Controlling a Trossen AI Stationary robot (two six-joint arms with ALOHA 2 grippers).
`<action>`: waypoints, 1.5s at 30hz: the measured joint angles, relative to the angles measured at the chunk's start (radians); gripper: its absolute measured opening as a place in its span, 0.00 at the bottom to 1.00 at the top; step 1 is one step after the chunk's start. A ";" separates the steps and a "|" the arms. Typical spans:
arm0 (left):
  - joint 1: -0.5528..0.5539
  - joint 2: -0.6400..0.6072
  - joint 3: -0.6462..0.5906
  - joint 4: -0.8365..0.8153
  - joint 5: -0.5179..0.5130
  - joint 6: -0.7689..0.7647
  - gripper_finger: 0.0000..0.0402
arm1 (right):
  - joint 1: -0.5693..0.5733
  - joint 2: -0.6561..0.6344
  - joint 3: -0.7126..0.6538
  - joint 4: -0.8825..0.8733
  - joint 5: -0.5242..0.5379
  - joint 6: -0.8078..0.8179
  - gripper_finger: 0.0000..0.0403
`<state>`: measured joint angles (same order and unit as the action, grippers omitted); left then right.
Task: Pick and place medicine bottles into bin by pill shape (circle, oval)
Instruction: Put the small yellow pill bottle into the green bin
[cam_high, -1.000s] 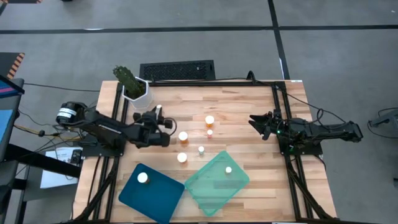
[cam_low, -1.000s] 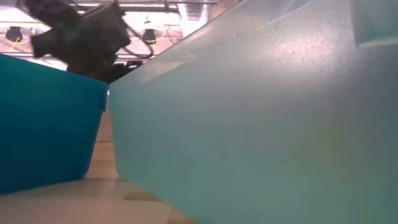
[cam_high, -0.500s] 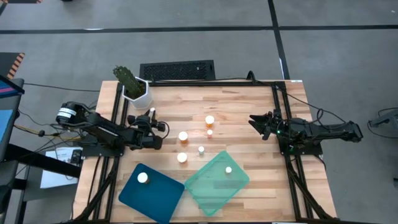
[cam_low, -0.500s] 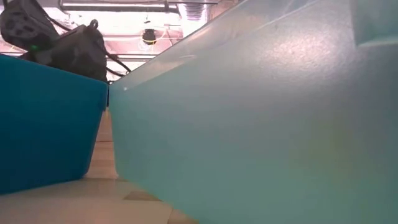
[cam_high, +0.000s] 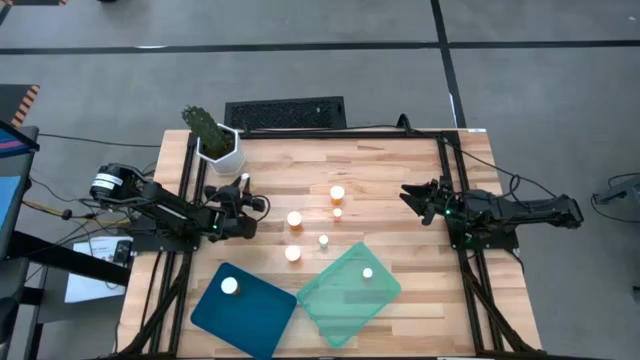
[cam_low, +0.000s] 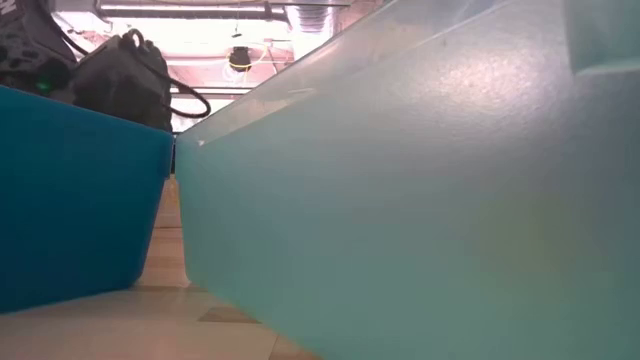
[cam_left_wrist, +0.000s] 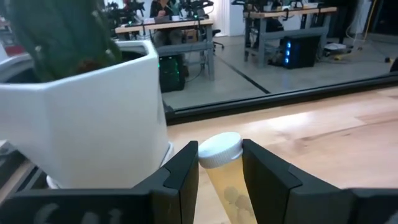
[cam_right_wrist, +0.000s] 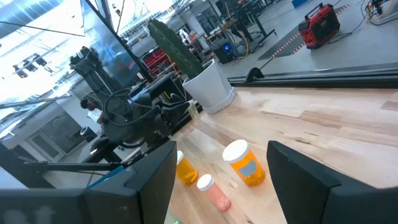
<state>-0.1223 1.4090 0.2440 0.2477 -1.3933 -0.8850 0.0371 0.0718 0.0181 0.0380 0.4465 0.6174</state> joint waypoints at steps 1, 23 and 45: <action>0.000 0.000 0.000 0.009 0.002 0.010 0.26 | 0.000 0.000 0.000 0.000 0.000 0.000 0.65; 0.019 0.001 0.002 0.260 0.178 0.413 0.26 | 0.000 0.000 0.000 0.000 0.000 0.000 0.65; 0.034 0.433 -0.003 0.707 0.121 0.324 0.26 | 0.000 0.000 -0.001 0.000 -0.001 -0.050 0.65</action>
<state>-0.0883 1.8424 0.2413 0.9547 -1.2723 -0.5610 0.0372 0.0719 0.0174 0.0380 0.4454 0.5670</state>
